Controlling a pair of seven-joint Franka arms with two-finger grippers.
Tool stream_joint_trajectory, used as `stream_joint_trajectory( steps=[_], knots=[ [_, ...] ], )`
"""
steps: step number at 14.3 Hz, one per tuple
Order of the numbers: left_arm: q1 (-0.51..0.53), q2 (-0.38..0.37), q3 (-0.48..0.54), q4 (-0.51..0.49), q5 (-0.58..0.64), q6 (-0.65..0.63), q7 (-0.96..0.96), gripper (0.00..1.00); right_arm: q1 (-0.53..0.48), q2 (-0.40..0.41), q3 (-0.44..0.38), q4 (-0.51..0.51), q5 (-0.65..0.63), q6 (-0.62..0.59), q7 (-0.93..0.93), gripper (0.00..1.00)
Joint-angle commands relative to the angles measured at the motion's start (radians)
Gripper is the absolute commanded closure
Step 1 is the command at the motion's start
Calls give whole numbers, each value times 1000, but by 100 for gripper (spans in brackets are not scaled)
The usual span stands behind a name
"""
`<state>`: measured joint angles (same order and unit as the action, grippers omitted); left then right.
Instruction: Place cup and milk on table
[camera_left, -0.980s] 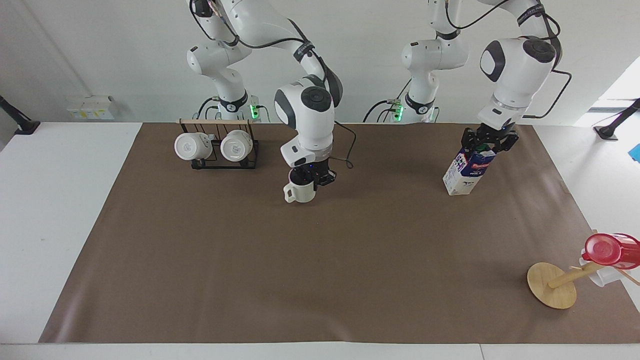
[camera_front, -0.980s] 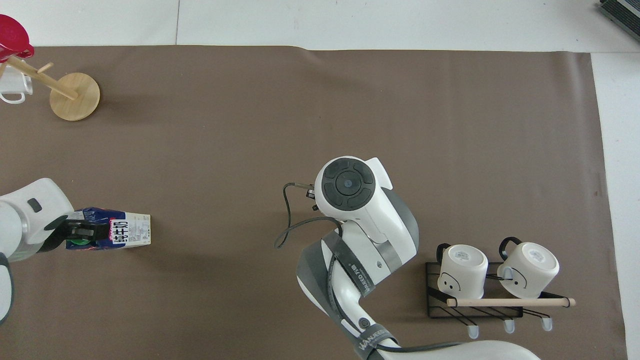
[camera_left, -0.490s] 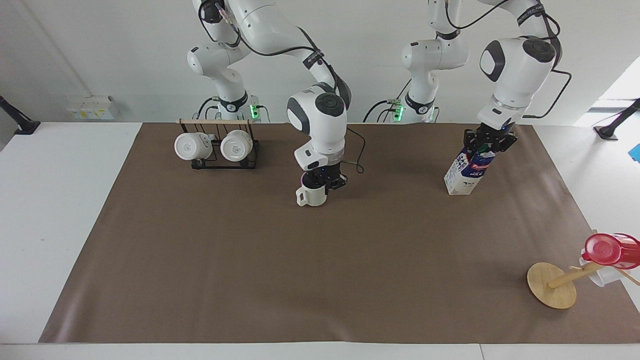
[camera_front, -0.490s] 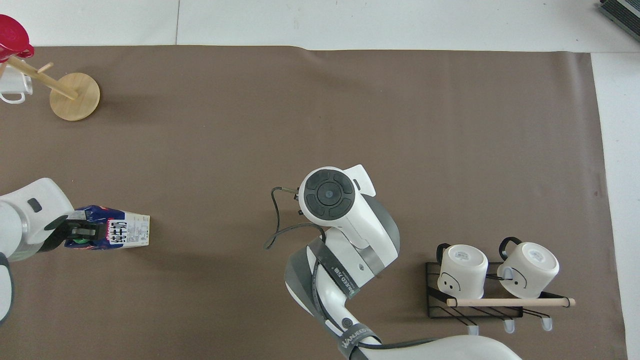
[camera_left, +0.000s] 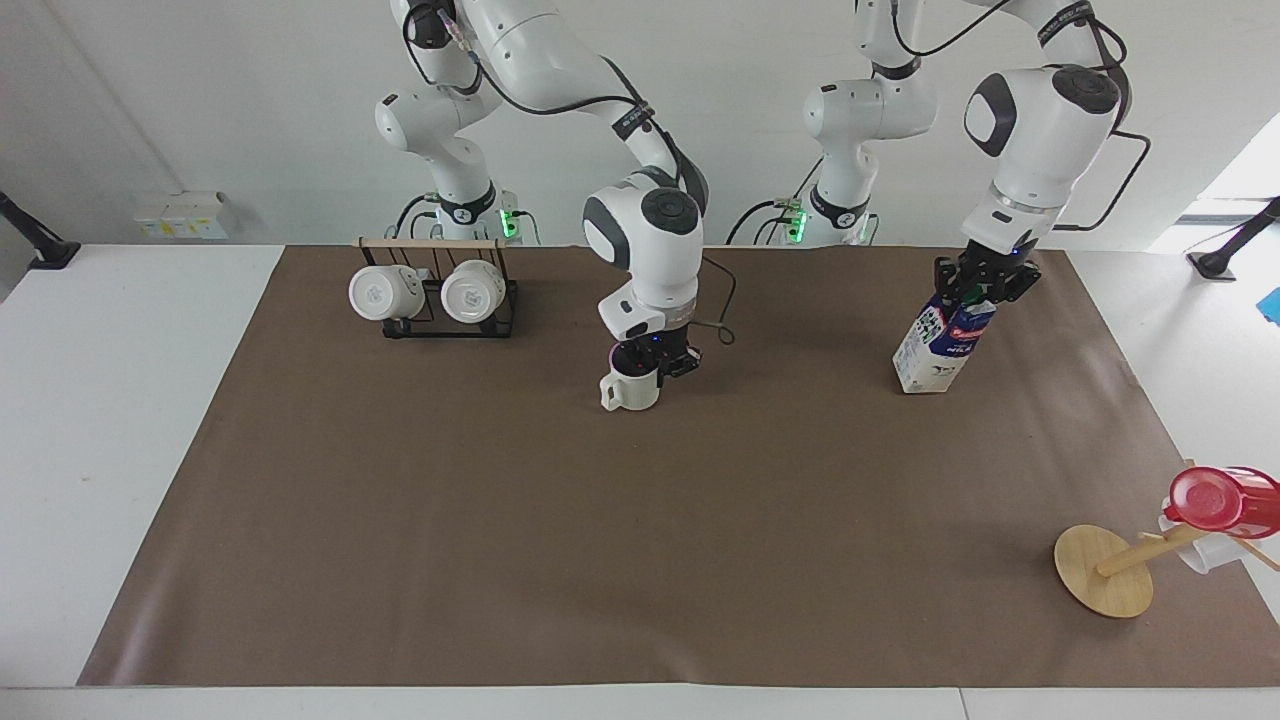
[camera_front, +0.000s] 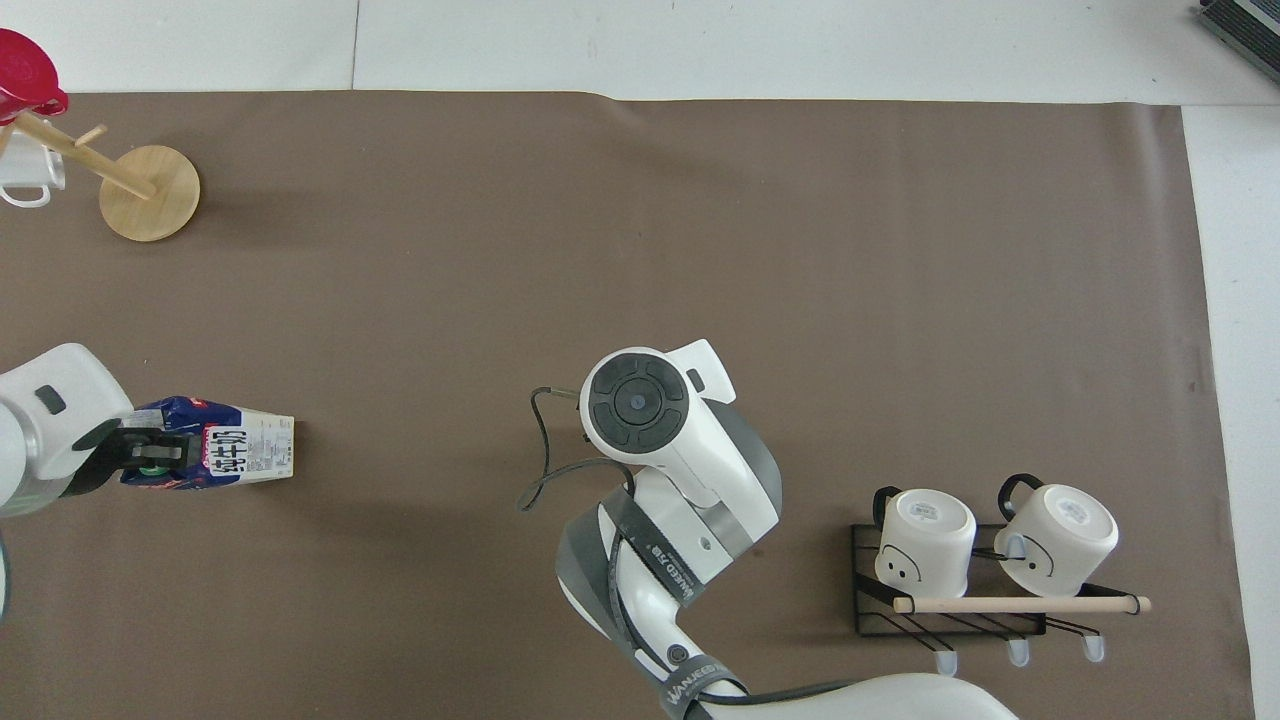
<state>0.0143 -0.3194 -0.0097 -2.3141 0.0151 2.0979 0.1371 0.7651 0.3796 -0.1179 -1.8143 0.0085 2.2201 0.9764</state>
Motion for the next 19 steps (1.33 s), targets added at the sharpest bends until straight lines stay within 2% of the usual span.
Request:
stream_joint_trajectory(
  steps=[1, 6, 10, 11, 13, 14, 19],
  knots=[
    [-26, 0, -1, 45, 5, -48, -56, 59, 0, 1, -3, -10, -9, 32, 24, 100],
    [-53, 6, -3, 93, 5, -71, -117, 61, 0, -2, -2, -27, -4, 56, 21, 100],
    [-120, 6, -3, 123, 5, -105, -220, 65, 2, -5, -2, -28, -4, 56, 13, 99],
    [-132, 10, -3, 136, 5, -123, -238, 65, 2, -5, -2, -30, -4, 56, 12, 89],
    [-142, 20, -4, 159, 5, -137, -254, 65, 2, -5, -2, -30, -4, 55, 11, 24],
    [-145, 22, -4, 165, 5, -141, -255, 65, 2, -5, -2, -27, -10, 44, 10, 0],
    [-160, 28, -18, 176, 5, -145, -326, 65, 2, -31, -3, -20, -22, 33, 8, 0]
  ],
)
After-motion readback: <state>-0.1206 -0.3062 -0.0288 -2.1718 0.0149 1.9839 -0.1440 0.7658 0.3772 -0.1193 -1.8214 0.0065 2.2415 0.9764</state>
